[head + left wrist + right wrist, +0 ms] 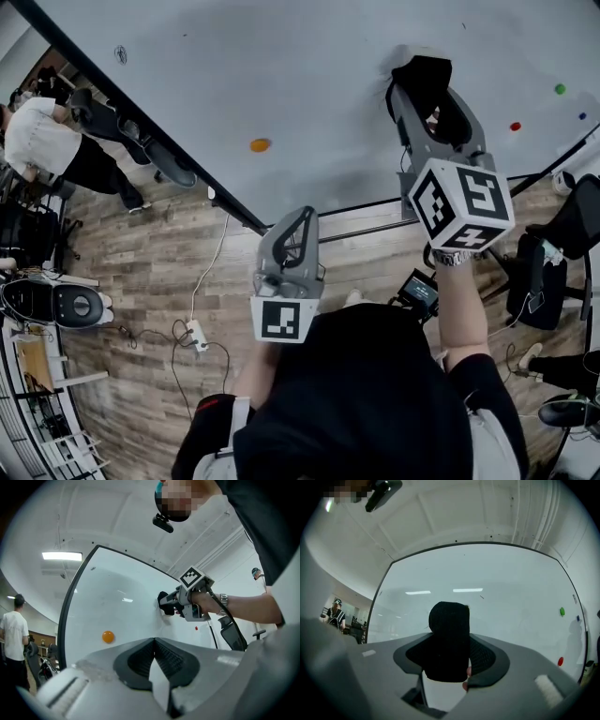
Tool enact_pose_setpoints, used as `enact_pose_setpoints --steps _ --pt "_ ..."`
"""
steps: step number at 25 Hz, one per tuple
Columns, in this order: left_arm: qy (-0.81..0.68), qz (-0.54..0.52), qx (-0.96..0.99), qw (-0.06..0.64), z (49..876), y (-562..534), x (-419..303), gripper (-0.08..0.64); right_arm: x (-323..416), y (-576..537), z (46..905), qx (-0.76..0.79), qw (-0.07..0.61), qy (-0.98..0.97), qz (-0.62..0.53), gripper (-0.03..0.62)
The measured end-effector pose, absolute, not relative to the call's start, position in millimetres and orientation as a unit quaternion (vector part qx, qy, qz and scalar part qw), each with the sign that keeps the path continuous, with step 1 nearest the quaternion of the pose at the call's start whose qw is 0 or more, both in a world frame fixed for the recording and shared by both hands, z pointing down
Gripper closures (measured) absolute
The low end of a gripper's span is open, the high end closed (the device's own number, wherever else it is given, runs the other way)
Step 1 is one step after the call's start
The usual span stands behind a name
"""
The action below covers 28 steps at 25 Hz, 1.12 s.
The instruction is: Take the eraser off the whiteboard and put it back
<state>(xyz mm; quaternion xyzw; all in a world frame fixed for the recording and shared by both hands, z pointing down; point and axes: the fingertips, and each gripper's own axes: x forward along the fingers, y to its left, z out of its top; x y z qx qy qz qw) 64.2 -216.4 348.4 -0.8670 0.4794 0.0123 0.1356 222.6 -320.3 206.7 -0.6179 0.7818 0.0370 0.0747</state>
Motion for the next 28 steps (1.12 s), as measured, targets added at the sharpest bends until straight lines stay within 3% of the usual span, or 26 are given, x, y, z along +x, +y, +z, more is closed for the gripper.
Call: enact_pose_setpoints --steps 28 --pt "0.393 0.021 -0.911 0.124 343.9 -150.1 21.3 0.557 165.0 -201.0 210.8 -0.643 0.058 0.763 0.033 0.364"
